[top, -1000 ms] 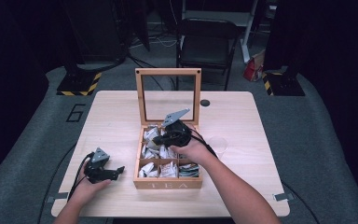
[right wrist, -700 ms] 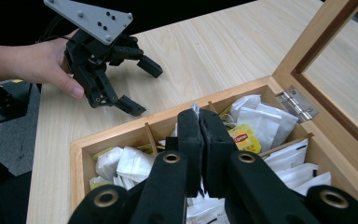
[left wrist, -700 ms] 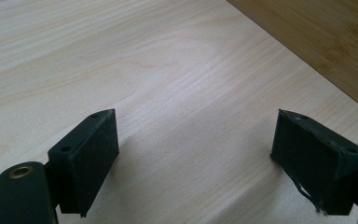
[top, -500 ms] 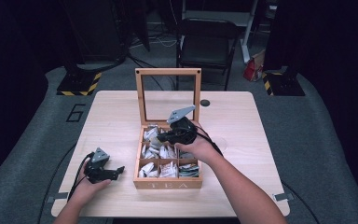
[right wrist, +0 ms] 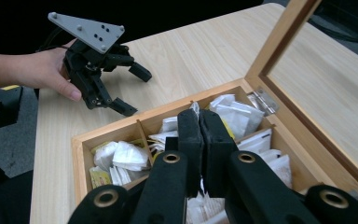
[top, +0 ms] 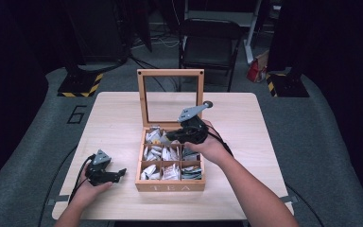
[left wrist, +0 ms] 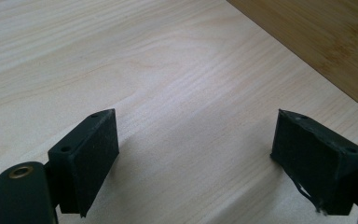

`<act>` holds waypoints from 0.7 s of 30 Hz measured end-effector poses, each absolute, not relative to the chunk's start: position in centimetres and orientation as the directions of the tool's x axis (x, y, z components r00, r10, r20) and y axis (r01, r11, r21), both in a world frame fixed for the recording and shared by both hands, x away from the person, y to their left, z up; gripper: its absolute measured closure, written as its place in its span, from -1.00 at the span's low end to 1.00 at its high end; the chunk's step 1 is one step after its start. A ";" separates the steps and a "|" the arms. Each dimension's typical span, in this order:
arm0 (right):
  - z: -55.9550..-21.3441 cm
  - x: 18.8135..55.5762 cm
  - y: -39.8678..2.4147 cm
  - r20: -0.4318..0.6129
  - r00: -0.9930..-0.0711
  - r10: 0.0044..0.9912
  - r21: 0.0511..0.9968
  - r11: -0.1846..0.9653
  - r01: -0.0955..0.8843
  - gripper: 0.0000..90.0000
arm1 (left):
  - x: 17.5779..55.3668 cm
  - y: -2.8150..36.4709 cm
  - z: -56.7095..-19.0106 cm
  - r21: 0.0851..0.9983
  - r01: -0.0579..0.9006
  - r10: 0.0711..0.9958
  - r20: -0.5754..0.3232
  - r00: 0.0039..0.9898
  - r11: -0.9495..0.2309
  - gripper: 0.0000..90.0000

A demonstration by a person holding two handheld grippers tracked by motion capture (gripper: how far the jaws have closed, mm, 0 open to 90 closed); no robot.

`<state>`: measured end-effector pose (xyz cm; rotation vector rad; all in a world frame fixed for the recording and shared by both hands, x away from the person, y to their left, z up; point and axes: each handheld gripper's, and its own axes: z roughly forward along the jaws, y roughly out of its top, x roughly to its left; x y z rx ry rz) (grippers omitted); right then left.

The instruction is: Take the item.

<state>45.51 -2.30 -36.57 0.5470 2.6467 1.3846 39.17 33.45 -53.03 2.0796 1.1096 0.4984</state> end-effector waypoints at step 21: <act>-35.4 46.1 -7.2 0.080 -0.887 0.454 0.829 0.463 0.312 0.96 | 39.2 33.4 -53.0 0.744 0.555 0.832 0.002 0.555 -0.373 -0.69</act>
